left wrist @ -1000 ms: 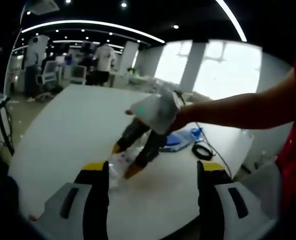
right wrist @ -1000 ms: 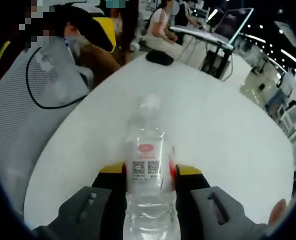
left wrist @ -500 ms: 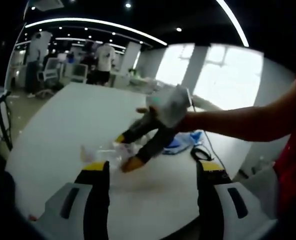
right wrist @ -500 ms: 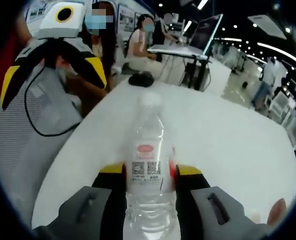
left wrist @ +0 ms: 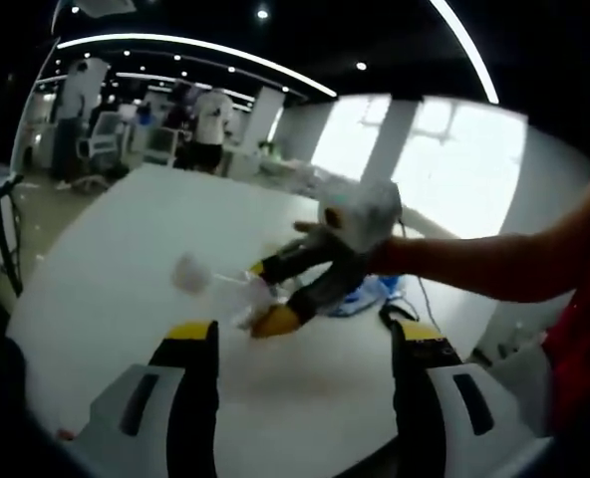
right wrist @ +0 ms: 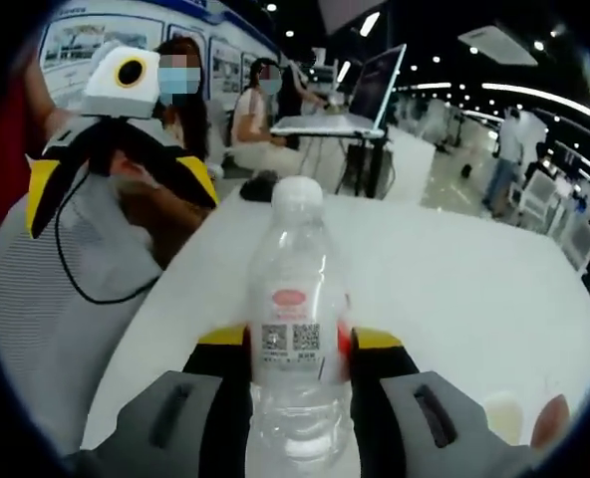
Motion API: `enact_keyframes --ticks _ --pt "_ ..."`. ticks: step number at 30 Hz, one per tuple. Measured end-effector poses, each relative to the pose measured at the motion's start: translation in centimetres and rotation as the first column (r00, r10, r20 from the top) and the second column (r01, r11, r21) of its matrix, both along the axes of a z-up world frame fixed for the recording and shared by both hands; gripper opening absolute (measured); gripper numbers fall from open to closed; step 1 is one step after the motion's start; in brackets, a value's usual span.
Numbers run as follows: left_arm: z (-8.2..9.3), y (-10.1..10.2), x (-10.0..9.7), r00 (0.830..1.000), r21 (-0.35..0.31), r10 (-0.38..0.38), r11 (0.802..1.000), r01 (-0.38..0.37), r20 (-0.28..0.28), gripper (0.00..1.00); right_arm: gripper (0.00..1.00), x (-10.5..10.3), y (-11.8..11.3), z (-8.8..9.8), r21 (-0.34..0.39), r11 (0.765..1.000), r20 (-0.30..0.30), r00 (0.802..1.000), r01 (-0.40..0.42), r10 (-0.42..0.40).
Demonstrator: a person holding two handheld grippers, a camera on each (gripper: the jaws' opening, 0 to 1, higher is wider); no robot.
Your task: Arrange the tabletop items into an orderly group along one side of the table until the central work area is clear of visible clutter.
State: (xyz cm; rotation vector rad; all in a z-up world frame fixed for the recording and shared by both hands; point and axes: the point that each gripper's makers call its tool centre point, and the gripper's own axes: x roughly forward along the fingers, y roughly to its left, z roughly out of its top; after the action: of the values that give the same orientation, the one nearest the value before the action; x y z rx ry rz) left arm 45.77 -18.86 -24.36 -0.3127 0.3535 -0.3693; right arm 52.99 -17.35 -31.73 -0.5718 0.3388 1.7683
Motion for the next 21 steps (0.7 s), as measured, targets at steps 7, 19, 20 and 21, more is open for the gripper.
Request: enact_keyframes --ticks 7,19,20,21 --pt "2.2 1.5 0.9 0.998 -0.031 0.026 0.999 -0.025 0.065 0.68 0.36 -0.4 0.1 2.4 0.08 0.996 -0.065 0.997 0.038 -0.033" --pt "5.6 1.9 1.8 0.986 -0.078 0.002 0.997 0.011 0.164 0.68 0.36 -2.3 0.1 7.7 0.215 0.975 -0.166 0.986 0.058 -0.022" --pt "6.0 1.8 1.8 0.985 -0.08 -0.001 0.997 0.016 0.175 0.68 0.36 -2.4 0.1 8.2 0.227 0.972 -0.174 0.985 0.059 -0.019" --pt "6.8 1.8 1.8 0.98 -0.088 -0.009 0.996 0.027 0.199 0.68 0.36 -2.6 0.0 8.5 0.236 0.97 -0.182 0.983 0.059 -0.015"
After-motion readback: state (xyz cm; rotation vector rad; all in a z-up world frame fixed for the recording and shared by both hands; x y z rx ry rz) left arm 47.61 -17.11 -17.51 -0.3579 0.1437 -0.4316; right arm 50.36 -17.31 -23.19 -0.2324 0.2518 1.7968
